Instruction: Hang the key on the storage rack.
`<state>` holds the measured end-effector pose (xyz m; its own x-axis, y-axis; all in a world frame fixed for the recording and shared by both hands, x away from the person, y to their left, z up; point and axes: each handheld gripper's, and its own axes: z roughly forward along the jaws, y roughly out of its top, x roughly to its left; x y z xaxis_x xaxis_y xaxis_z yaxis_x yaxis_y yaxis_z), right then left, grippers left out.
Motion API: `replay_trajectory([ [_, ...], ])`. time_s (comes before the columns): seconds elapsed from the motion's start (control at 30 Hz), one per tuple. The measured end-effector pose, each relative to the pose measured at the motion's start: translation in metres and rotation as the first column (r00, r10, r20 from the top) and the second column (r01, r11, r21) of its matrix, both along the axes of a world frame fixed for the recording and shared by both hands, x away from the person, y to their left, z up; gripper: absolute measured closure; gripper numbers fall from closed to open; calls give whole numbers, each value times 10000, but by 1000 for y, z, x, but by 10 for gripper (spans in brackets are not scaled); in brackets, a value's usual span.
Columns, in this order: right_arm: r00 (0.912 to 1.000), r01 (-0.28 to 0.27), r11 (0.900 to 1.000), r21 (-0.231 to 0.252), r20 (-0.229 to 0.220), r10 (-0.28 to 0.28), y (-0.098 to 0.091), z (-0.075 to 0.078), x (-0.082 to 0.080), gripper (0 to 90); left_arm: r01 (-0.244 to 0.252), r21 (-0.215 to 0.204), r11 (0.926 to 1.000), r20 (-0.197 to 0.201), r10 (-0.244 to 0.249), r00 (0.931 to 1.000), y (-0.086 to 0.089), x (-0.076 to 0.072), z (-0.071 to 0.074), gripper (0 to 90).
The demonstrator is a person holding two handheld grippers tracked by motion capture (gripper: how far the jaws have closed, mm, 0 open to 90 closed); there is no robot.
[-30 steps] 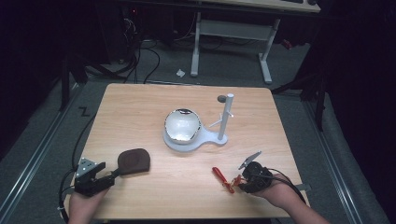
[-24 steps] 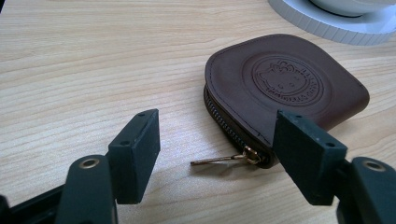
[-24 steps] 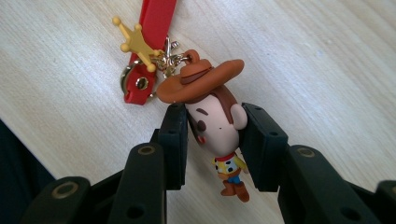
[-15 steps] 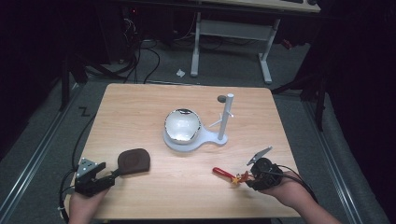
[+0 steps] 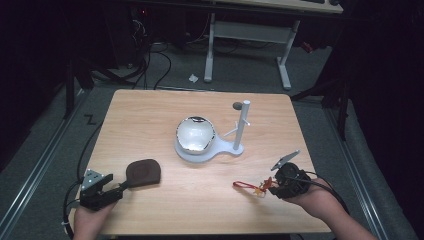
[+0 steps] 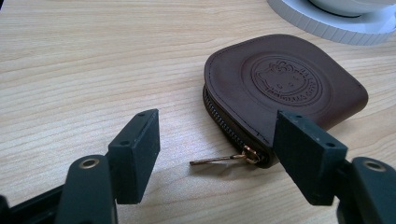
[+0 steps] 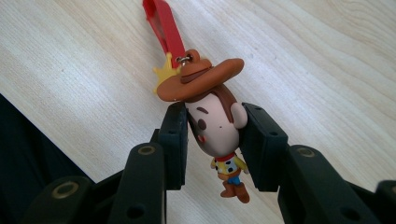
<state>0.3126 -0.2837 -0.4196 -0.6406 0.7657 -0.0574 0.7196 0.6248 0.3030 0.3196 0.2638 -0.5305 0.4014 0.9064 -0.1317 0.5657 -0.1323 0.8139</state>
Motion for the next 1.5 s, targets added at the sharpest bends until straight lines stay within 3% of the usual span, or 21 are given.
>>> replay_trajectory([
  [0.33, 9989, -75, 9997, -217, 451, 85, -1, 25, 4, 637, 10, -2, 10000, -9, -10, 10000, 0, 0, 0, 323],
  [0.8, 9979, 9, 9998, -219, 641, 5, 1, 50, 8, 638, 19, -5, 10000, -6, -19, 10000, 0, 0, 0, 323],
  [1.5, 9996, 185, 9981, -593, 243, -171, 11, 70, 20, 639, -21, -84, 10000, -10, 21, 10000, 1, 0, -1, 322],
])
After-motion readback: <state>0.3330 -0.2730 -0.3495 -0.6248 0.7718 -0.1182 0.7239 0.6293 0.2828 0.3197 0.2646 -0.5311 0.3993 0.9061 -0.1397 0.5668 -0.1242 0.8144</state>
